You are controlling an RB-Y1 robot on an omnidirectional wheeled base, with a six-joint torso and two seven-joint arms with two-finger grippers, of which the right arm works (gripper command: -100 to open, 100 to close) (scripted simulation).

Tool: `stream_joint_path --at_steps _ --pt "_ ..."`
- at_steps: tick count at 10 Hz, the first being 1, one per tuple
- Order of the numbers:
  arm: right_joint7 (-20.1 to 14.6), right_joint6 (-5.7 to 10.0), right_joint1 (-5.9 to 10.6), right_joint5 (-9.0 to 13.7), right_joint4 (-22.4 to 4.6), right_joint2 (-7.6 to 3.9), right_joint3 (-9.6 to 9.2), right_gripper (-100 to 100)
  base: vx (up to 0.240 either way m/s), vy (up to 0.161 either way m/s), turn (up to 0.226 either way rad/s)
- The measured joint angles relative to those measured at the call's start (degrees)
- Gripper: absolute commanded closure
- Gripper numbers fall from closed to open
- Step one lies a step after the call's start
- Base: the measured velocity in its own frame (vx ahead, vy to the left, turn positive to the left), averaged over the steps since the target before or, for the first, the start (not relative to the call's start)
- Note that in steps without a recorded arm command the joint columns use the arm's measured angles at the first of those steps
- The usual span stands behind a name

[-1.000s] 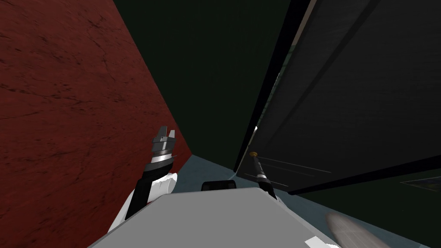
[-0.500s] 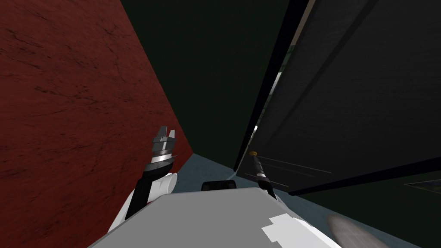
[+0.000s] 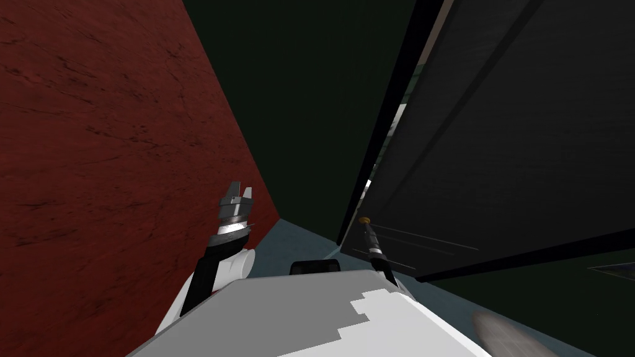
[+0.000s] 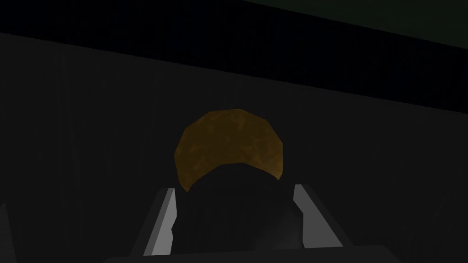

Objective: Pull the door open

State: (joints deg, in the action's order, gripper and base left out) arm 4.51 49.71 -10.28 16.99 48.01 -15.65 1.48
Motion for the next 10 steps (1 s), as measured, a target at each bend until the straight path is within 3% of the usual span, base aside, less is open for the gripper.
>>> stream_joint_path --at_steps 10 --pt "-13.29 -0.23 2.1 2.92 -1.74 -0.41 -1.16 100 -0.048 -0.007 0.041"
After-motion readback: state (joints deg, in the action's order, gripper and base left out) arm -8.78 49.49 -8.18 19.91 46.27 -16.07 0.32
